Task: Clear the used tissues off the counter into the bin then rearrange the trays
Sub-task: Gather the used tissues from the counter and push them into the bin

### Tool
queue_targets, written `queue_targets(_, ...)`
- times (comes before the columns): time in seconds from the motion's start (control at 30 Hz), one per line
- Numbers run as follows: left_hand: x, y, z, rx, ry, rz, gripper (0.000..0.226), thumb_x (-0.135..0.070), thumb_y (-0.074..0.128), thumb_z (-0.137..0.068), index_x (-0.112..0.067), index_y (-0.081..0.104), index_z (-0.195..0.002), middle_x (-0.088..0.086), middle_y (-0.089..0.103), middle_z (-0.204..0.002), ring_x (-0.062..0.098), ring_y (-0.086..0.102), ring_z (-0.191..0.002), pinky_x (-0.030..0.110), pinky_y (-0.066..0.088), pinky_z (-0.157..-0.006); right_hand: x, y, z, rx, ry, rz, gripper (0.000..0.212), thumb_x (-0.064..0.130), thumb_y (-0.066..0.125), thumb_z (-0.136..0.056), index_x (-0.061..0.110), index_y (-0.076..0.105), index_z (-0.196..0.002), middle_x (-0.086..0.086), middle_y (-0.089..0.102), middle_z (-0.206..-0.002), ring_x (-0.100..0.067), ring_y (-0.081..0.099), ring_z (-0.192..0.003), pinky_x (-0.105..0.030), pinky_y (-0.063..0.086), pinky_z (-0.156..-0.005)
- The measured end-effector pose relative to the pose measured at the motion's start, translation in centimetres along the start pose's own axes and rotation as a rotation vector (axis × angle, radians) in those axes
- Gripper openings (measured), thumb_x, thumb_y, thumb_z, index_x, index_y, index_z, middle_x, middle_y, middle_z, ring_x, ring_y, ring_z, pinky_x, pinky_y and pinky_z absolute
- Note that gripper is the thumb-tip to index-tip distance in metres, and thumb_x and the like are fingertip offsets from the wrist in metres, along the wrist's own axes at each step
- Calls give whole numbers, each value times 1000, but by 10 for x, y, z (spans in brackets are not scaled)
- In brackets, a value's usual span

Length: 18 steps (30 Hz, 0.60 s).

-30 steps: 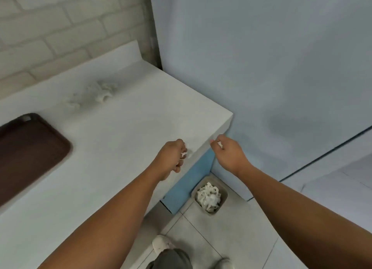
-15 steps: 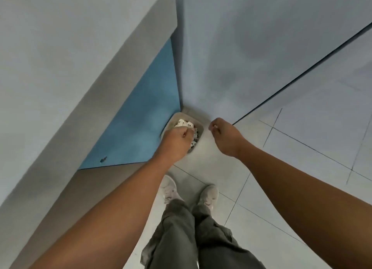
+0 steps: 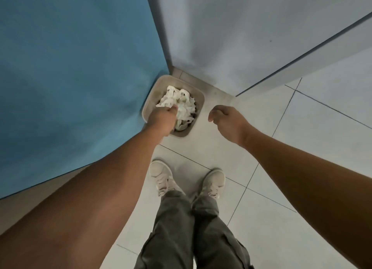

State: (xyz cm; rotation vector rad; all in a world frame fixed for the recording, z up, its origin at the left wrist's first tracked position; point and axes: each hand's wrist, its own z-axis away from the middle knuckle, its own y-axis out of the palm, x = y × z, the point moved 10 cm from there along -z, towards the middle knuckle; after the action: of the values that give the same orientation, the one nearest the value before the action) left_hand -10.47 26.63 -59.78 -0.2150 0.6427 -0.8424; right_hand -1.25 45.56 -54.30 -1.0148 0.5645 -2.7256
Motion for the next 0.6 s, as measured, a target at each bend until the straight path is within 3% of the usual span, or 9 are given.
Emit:
queue_targets(0.1,7,30,-29,52,-85,102,28,-39,48,-100,-15,59,-90,3,52,-76,19,49,-65,31,49,-67,-18,0,-17,-36,-18,72,30,9,36,-94,17,64,-91,6,52,-72,-15,49,-62,-26,37,-55)
queue_targets(0.2,5,59,-48,97,-164,298,16,-28,49,-98,-19,60,-90,1,55,-89,17,51,-77,29,44,-74,-35,-5,-28,-124,-32,86,34,6,34,-94,18,65,-101,2,62,-87,-13,57,-71,-22,45,-57)
queue_targets(0.33,-4,88,-59,162,-224,533,21,-35,46,-98,-22,60,-91,-1,66,-103,21,61,-101,36,49,-95,-60,0,-34,-151,1,29,31,8,38,-95,18,66,-104,1,67,-99,-18,63,-83,-16,47,-61)
queue_targets(0.4,-6,81,-64,107,-196,489,26,-38,42,-99,-21,61,-92,0,66,-102,21,61,-99,34,47,-94,-64,6,-34,-137,3,26,29,10,41,-96,19,67,-104,2,67,-99,-16,63,-84,-13,46,-62)
queue_targets(0.47,-8,61,-71,16,-106,363,35,-39,39,-101,-17,65,-106,8,67,-114,30,61,-110,38,48,-98,-63,14,-35,-115,6,25,25,13,43,-96,19,67,-103,4,65,-94,-13,61,-80,-14,45,-61)
queue_targets(0.53,-3,42,-76,-27,-58,288,41,-43,40,-98,-15,65,-115,13,63,-127,34,58,-120,44,47,-104,-57,26,-40,-77,29,-13,23,14,44,-95,20,65,-100,4,62,-87,-13,58,-73,-23,45,-61)
queue_targets(0.6,7,26,-84,-40,-30,234,34,-50,45,-90,-25,67,-93,9,67,-118,32,62,-111,50,49,-100,-40,40,-48,-48,-18,-14,26,10,44,-93,21,66,-100,1,66,-94,-19,61,-85,-27,48,-76)
